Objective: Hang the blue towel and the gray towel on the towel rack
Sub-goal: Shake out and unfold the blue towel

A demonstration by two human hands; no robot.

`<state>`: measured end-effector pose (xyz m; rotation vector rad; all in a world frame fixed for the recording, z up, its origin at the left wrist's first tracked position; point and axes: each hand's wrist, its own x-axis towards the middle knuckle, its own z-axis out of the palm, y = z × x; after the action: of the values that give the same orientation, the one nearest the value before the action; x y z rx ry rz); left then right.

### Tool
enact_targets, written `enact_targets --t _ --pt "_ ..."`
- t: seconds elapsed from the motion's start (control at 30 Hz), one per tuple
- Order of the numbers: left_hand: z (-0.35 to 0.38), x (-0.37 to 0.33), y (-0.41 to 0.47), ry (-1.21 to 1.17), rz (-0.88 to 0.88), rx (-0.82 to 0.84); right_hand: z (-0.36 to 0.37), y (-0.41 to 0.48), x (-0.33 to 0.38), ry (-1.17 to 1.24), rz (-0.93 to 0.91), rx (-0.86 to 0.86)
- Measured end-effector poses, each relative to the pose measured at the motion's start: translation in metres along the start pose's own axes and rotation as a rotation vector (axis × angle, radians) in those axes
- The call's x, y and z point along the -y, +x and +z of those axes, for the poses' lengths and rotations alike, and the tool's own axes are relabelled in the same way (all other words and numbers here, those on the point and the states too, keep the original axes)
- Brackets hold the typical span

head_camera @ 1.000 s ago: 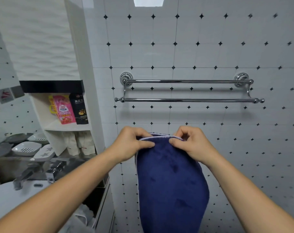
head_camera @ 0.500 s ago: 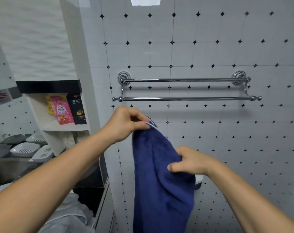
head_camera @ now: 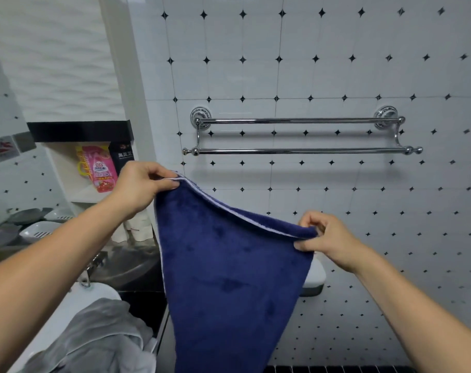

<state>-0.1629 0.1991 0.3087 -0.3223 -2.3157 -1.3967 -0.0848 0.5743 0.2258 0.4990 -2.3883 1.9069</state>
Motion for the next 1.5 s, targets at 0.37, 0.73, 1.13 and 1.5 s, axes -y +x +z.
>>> enact_targets --t 0.37,0.73,1.13,1.5 --pt "-0.013 0.015 0.005 -0.006 0.002 0.008 -0.002 -0.004 0.003 -1.074 0.151 0.345" --pt "0.000 0.021 0.001 -0.012 0.001 0.078 -0.057 -0.005 0.018 -0.657 0.250 -0.257" --pt "0.014 0.040 -0.015 0.004 -0.055 0.124 -0.074 0.014 0.026 -0.628 0.114 -0.545" --pt "0.025 0.069 -0.008 -0.054 -0.101 0.027 -0.044 -0.017 0.046 -0.336 0.034 -0.224"
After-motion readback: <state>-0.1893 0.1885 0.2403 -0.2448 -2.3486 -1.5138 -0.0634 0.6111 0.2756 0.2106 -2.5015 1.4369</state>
